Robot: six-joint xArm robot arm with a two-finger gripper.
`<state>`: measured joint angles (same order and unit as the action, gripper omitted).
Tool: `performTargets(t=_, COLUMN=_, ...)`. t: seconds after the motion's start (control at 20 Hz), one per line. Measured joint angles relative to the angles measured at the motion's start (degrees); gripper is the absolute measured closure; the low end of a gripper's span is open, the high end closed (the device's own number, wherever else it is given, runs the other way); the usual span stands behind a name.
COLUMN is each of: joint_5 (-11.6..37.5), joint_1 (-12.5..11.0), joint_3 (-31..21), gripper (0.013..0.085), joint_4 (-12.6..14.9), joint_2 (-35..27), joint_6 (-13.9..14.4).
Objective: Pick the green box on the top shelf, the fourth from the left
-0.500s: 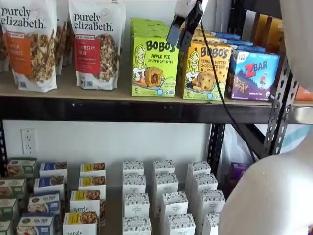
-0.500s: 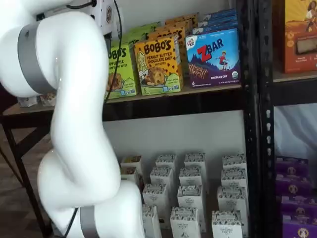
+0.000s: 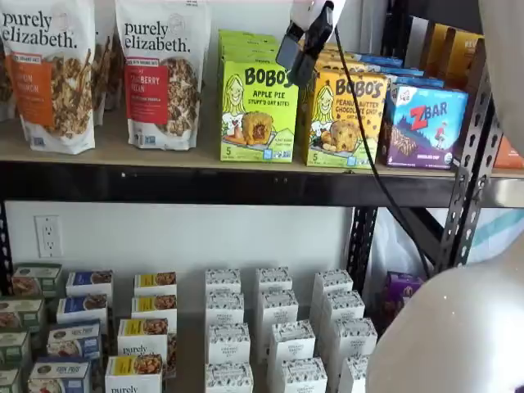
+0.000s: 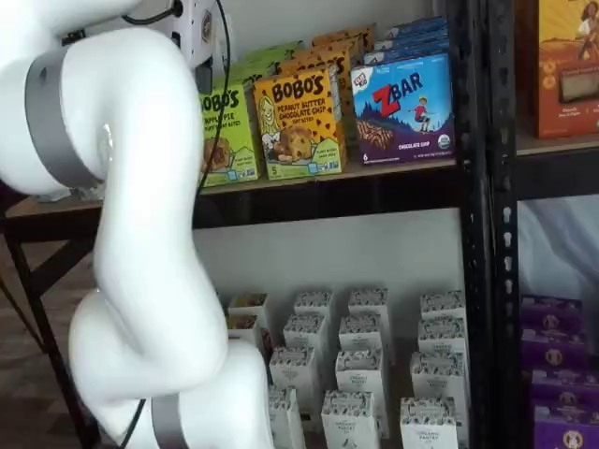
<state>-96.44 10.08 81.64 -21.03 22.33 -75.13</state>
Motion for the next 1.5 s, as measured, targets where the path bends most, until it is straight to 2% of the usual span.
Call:
performTargets(t=0.25, joint_5=5.6, joint_1=0.4, joint_3=-1.5, gripper=0.0130, joint_4=-0.4, joint_2=0.5, joint_6=0.1)
performTargets(t=0.6, joint_5=9.3, joint_1=0.1, joint_3=-0.3, gripper=0.0130, joint_4=-1.0, joint_2=-1.8, joint_6=-0.3)
performTargets(t=1.25, joint_5=11.2, joint_1=-2.1, joint_3=4.8, gripper=0.0130, joint_4=-1.1, joint_2=-8.8, joint_6=-3.2)
performTargets(t=1.5, joint_5=11.9, joint_1=-2.5, joint_3=5.6, gripper=0.0130, joint_4=-0.1, joint_2=-10.4, joint_6=-3.9)
